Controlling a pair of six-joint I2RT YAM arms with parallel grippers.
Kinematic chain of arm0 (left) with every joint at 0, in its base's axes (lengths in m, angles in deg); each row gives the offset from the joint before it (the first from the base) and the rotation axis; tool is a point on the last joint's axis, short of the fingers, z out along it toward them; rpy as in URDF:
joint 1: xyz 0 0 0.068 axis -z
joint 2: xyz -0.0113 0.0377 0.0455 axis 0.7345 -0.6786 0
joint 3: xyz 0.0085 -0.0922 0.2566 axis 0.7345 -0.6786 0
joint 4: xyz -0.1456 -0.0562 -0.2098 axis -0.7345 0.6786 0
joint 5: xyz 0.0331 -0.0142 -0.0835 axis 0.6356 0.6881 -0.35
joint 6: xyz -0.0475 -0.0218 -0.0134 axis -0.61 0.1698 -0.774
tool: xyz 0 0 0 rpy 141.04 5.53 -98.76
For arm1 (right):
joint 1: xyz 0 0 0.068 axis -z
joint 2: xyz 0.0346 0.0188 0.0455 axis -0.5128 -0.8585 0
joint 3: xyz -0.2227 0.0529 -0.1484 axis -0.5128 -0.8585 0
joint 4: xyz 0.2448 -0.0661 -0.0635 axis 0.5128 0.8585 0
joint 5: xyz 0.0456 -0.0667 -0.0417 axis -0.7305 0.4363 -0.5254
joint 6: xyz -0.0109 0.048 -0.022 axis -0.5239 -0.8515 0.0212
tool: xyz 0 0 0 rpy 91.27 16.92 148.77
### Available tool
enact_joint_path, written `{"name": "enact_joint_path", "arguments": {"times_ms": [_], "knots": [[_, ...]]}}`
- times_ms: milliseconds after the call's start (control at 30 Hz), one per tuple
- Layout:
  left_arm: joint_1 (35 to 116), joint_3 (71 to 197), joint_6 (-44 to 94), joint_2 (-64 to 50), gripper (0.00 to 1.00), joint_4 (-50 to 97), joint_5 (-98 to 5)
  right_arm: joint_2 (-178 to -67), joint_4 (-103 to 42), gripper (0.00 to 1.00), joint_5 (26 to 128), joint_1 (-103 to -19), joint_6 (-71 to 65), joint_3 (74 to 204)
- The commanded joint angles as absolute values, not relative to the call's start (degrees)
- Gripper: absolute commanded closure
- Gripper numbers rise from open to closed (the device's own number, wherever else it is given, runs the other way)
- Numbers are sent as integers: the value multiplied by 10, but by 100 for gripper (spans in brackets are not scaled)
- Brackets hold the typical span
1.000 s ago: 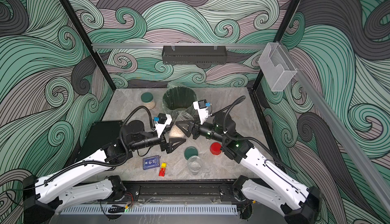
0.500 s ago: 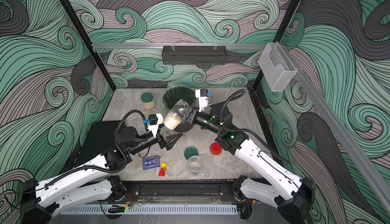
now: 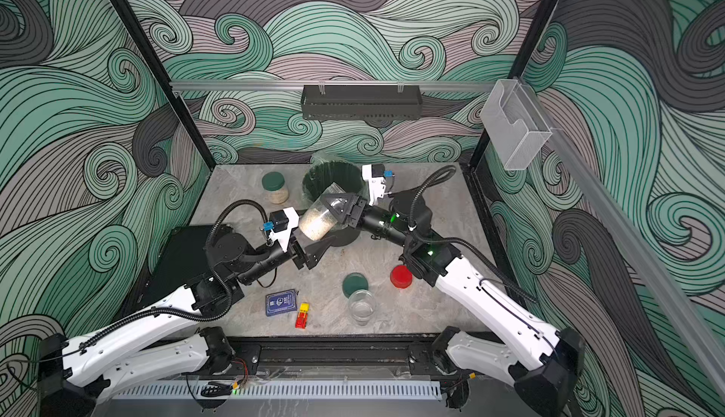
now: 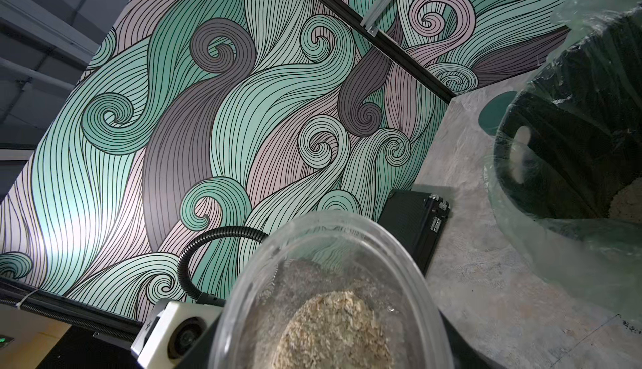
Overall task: Empty expired oatmeal from jars
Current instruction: Pour the expired oatmeal into the trash bin.
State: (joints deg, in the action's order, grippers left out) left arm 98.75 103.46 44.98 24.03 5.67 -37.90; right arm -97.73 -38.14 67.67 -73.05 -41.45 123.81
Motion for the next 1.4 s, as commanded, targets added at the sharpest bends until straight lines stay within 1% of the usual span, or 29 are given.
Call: {"name": "enact_joint_path", "arguments": {"times_ms": [0,133,333,600,667,767,900,1000,1167,1367], "knots": [[987,1067,468,237,22,47,-375,-977,-414,60,663,-730,-426,1257],[987,1072,474,233,26,49,-375,-978,-413,60,658,-730,-428,1259],[988,1077,484,225,27,49,-383,-986,-418,60,651,-730,-435,1260],[988,1080,482,232,47,53,-384,-991,-417,59,652,-730,-434,1261],[988,1080,480,234,49,57,-384,-994,-417,59,653,-730,-435,1260],[987,1076,479,238,46,52,-382,-998,-421,60,652,-730,-445,1261],[987,1068,484,239,32,39,-370,-1005,-441,61,653,-720,-489,1259],[987,1059,491,239,24,15,-356,-1013,-463,62,650,-712,-523,1262],[987,1049,513,230,21,-42,-341,-1025,-478,63,641,-698,-552,1272],[987,1046,542,223,22,-83,-341,-1028,-482,63,633,-690,-564,1277]]}}
